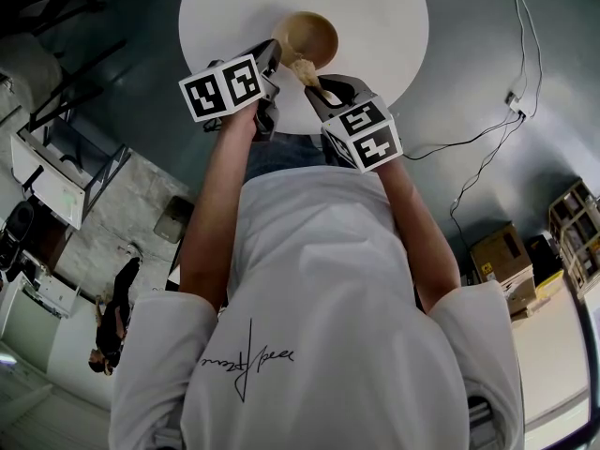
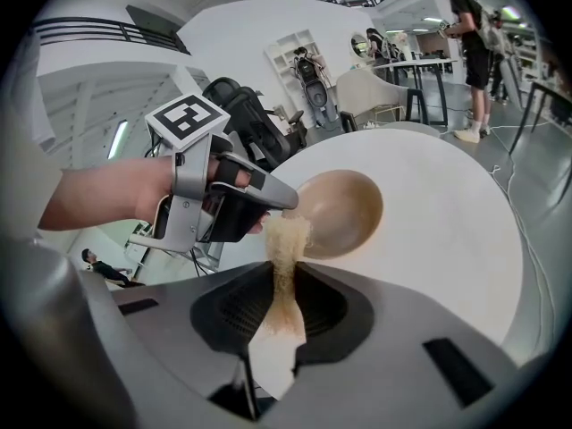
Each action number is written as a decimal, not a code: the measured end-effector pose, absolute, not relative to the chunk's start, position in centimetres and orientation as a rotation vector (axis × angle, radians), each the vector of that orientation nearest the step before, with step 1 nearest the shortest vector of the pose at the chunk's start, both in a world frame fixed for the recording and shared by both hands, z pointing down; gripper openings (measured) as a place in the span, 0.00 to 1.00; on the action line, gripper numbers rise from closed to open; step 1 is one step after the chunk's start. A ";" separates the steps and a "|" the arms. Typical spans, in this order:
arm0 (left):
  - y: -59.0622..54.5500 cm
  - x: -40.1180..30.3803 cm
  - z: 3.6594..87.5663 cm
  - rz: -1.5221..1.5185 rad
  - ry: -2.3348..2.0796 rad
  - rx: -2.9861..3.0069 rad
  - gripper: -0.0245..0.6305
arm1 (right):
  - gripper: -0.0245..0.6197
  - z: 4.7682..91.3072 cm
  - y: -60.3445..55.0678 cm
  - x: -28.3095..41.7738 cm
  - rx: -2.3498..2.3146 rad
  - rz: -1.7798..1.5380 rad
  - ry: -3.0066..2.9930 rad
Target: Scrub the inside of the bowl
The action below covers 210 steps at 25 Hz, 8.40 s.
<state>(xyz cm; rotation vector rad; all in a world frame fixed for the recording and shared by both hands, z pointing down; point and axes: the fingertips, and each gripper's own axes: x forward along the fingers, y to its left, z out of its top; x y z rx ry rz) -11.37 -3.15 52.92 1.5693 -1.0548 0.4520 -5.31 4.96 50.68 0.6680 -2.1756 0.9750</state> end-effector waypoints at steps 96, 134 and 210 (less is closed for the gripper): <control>-2.5 -10.9 52.9 0.478 -0.997 1.575 0.06 | 0.17 50.4 -1.1 1.3 0.559 0.891 -2.119; -2.7 -10.7 52.8 0.529 -0.984 1.591 0.06 | 0.17 49.9 -4.5 -0.2 0.489 0.628 -2.135; 2.8 -4.0 28.5 0.144 -1.278 2.138 0.05 | 0.16 26.6 4.0 2.7 0.476 0.414 -2.785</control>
